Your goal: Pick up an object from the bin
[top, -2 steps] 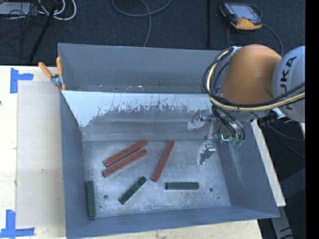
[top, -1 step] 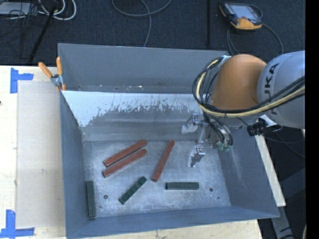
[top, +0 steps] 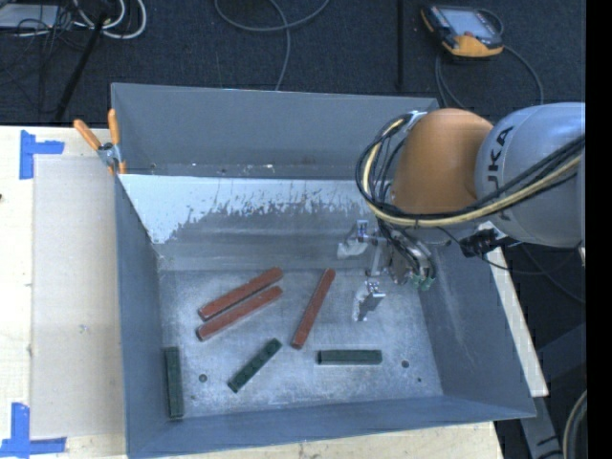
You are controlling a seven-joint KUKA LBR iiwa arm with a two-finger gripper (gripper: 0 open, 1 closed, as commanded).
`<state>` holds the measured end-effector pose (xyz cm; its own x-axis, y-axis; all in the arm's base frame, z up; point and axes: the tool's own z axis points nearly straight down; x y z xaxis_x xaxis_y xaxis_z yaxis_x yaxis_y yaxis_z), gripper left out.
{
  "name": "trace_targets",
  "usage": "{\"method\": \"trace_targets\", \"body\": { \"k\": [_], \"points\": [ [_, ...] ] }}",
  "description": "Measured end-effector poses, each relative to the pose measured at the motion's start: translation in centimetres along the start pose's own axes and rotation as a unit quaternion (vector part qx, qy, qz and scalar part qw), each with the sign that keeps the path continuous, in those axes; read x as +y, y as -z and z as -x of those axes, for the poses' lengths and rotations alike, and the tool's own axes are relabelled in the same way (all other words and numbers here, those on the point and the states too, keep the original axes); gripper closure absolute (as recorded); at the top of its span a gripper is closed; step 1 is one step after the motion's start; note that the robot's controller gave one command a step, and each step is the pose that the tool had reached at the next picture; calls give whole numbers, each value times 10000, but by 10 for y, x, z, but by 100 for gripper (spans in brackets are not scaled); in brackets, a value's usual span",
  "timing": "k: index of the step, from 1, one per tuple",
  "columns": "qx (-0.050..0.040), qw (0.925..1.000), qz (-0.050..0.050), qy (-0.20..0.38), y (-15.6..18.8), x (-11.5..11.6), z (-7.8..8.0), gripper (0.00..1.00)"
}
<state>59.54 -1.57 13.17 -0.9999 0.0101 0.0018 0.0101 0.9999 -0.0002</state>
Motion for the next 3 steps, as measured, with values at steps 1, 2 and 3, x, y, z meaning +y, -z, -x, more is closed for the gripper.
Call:
{"method": "trace_targets", "body": {
  "k": [1, 2, 3],
  "points": [
    [-67, 9933, 0, 1156, -55, 5, 16, 100],
    [-67, 9933, 0, 1155, -55, 5, 16, 100],
    [0, 9802, 5, 1978, 108, 13, -9, 100]
  ]
}}
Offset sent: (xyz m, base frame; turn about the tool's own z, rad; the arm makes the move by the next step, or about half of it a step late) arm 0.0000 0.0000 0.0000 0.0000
